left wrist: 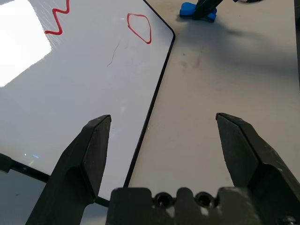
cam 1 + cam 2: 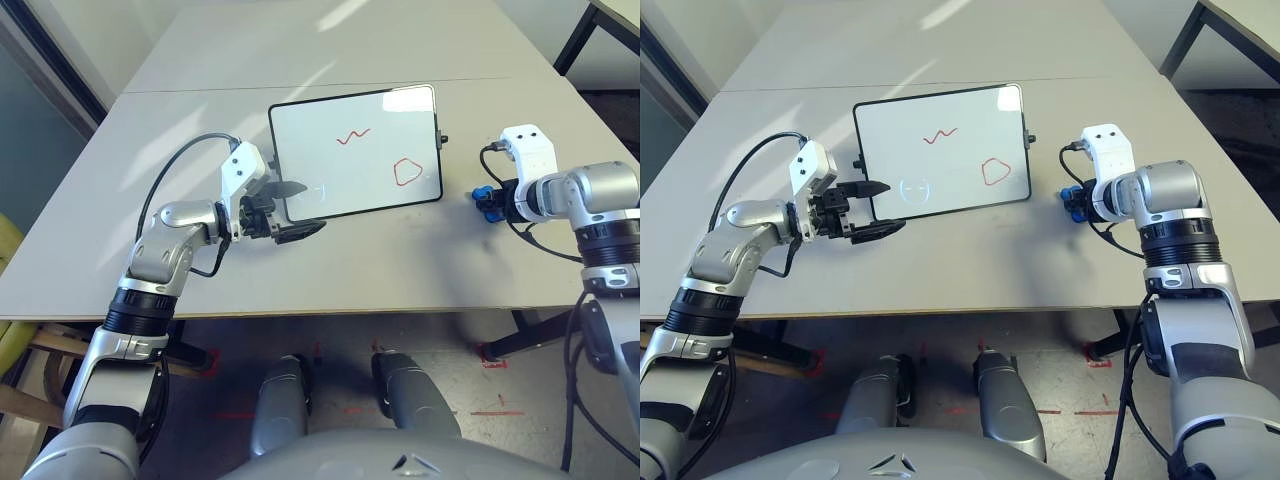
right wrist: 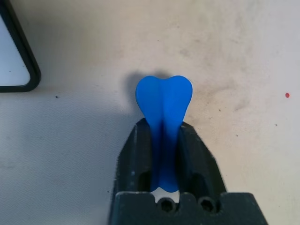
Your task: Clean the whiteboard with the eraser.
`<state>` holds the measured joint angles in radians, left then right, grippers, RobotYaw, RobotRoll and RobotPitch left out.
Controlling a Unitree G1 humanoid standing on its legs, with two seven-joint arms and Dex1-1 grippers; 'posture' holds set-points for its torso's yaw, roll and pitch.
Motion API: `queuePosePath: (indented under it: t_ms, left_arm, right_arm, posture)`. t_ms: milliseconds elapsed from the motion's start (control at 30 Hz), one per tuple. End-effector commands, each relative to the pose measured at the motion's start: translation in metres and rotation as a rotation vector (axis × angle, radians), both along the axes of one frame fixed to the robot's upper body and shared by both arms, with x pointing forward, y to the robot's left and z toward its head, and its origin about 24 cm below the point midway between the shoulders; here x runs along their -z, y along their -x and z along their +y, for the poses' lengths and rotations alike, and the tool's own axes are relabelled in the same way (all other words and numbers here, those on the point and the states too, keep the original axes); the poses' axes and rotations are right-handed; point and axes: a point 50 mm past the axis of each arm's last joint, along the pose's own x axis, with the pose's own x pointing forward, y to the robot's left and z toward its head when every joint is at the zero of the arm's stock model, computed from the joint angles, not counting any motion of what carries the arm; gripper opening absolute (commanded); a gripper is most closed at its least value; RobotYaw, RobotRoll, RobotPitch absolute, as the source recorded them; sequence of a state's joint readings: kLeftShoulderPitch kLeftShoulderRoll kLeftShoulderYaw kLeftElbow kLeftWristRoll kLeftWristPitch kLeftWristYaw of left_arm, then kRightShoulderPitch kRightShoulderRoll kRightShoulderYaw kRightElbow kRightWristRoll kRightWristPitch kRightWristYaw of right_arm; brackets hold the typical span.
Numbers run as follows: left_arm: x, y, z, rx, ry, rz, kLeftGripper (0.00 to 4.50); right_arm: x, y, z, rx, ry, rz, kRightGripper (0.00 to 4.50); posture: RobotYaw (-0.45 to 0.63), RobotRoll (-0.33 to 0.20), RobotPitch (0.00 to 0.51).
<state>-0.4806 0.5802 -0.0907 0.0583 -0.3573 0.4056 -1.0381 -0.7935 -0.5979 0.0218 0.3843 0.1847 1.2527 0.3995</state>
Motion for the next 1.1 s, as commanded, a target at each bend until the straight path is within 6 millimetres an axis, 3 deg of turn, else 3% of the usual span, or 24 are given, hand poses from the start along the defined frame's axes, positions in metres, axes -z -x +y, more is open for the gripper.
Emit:
queuePosePath:
  t_ms: [33, 133, 333, 467, 700, 1100]
  left_arm:
    - [0.002, 0.0, 0.005, -0.019, -0.02, 0.003, 4.5]
    - [0.001, 0.0, 0.006, -0.021, -0.022, 0.001, 4.5]
    - [-0.001, -0.001, 0.009, -0.024, -0.028, -0.006, 4.5]
    - [-0.002, -0.002, 0.009, -0.025, -0.03, -0.009, 4.5]
    - [-0.003, -0.003, 0.008, -0.022, -0.03, -0.017, 4.5]
    - [-0.002, 0.0, 0.009, -0.034, -0.033, -0.021, 4.5]
  right_arm:
    - [0.002, 0.002, 0.0, -0.042, 0.038, -0.011, 0.32]
    - [-0.01, 0.002, 0.002, -0.152, 0.125, -0.079, 0.32]
    - [-0.055, 0.006, 0.023, -0.572, 0.446, -0.273, 0.32]
    - [-0.067, 0.008, 0.038, -0.794, 0.626, -0.315, 0.32]
    - [-0.066, 0.003, 0.064, -1.065, 0.809, -0.307, 0.32]
    - [-0.048, -0.01, 0.071, -1.136, 0.867, -0.257, 0.32]
  posture:
    - [-0.18, 0.0, 0.116]
    - [-0.18, 0.0, 0.116]
    - [-0.19, 0.0, 0.116]
    - [-0.19, 0.0, 0.115]
    - [-0.19, 0.0, 0.112]
    - [-0.16, 0.0, 0.114]
